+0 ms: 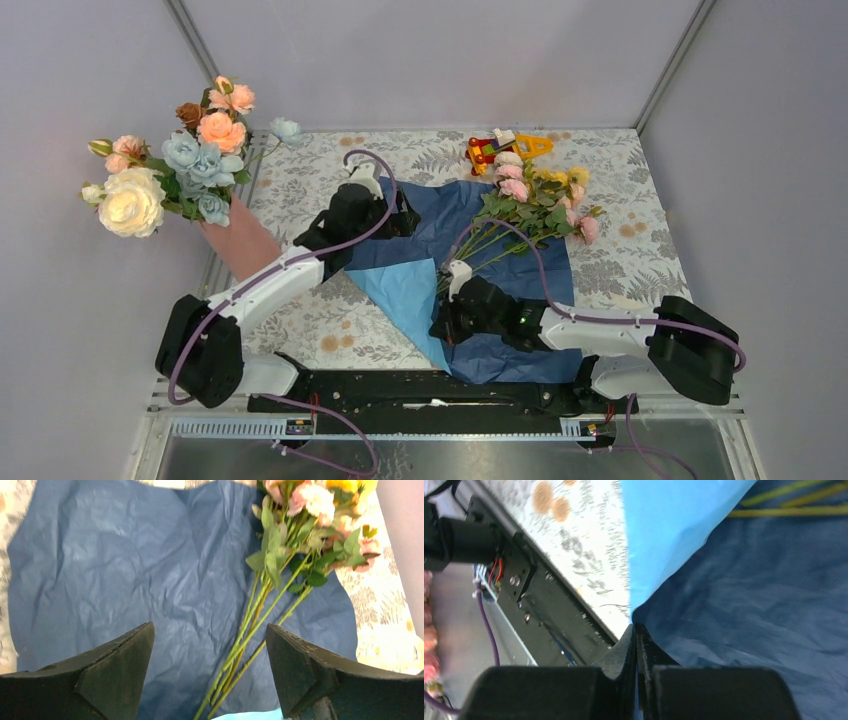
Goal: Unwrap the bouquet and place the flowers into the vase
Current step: Unfold the wrapping paper at the center of the board.
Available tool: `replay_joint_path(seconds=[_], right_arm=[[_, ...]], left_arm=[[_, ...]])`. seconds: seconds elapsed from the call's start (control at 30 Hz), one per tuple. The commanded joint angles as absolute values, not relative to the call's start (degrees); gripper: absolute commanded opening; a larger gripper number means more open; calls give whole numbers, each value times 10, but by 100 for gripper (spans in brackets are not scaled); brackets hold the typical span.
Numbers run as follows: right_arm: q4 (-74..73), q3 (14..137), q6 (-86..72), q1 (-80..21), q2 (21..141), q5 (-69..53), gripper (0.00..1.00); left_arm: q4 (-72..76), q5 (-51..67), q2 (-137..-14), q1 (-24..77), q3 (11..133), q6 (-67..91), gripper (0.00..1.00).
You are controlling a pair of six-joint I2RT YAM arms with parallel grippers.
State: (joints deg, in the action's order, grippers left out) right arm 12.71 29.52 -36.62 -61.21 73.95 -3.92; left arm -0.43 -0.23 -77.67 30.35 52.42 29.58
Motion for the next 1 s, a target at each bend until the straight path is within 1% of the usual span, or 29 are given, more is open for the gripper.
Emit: replay_joint_path(seconds=[0.0, 0.27, 0.4, 0.5, 0.7, 0.77, 0.9, 0.97], right_arm=[[126, 351, -287, -673, 759, -4, 0], [124, 403, -259, -766, 820, 88, 0], [127, 411, -265, -788, 834, 93, 9], [123, 405, -270, -798, 823, 105, 17], [101, 373, -285, -803, 745, 135, 37], [96, 359, -295, -803, 713, 153, 45], [83, 330, -347, -802, 660, 228, 59], [65, 328, -369, -802, 656, 254, 62]], left_arm=[[-14, 32, -717, 307, 469, 323, 88], [-24, 63, -660, 312, 381, 334, 88], [-23, 67, -638, 331, 346, 337, 88], [-22, 56, -606, 354, 313, 353, 88], [-30, 16, -525, 411, 255, 397, 88], [-33, 5, -507, 430, 244, 412, 88], [-41, -25, -492, 470, 232, 435, 88], [-43, -32, -493, 486, 230, 443, 88]])
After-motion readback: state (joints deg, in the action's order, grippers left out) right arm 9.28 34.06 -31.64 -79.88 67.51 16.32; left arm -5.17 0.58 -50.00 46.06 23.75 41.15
